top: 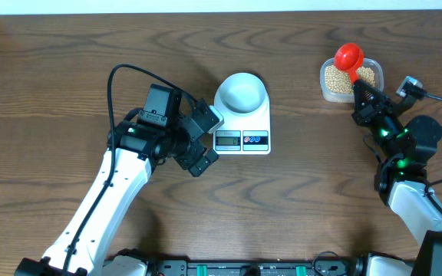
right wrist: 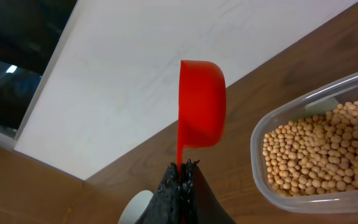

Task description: Scoop item into bowl and weigh 50g on scale

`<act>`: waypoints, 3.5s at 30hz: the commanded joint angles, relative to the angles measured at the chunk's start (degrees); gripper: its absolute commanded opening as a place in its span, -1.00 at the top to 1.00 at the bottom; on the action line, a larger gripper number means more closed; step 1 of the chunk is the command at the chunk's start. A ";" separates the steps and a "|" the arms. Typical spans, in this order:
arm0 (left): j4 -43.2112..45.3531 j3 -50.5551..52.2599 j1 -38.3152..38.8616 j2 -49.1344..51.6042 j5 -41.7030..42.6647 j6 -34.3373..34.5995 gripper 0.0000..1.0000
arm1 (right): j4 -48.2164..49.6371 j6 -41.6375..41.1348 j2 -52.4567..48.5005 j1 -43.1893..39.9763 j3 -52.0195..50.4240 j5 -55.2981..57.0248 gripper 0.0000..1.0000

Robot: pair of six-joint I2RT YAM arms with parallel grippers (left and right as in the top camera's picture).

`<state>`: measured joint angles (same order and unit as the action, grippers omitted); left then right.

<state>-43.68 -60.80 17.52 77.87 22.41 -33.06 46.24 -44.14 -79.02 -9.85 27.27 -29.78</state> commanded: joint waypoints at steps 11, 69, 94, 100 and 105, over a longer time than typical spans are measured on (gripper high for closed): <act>0.85 -0.74 -0.22 -0.52 1.03 -0.61 -0.96 | 0.28 -1.01 0.00 -0.24 0.66 3.32 0.98; -6.84 -5.70 -4.96 -0.94 3.67 -8.07 -0.97 | 0.20 -0.98 -0.02 -0.24 0.66 4.17 0.98; -6.82 -5.70 -4.96 -0.94 3.63 -8.07 -0.97 | 0.04 0.35 -0.02 -0.24 0.66 3.65 0.98; -6.82 -5.70 -4.96 -0.94 3.65 -8.07 -0.97 | 0.26 -0.15 -0.02 -0.24 0.66 2.82 0.98; -6.84 -5.70 -4.96 -0.94 3.67 -8.04 -0.97 | 0.28 -0.20 -0.02 -0.20 0.66 2.62 0.98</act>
<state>-50.54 -65.10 12.75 77.80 26.61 -41.80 46.17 -44.56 -79.02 -9.85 27.27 -26.57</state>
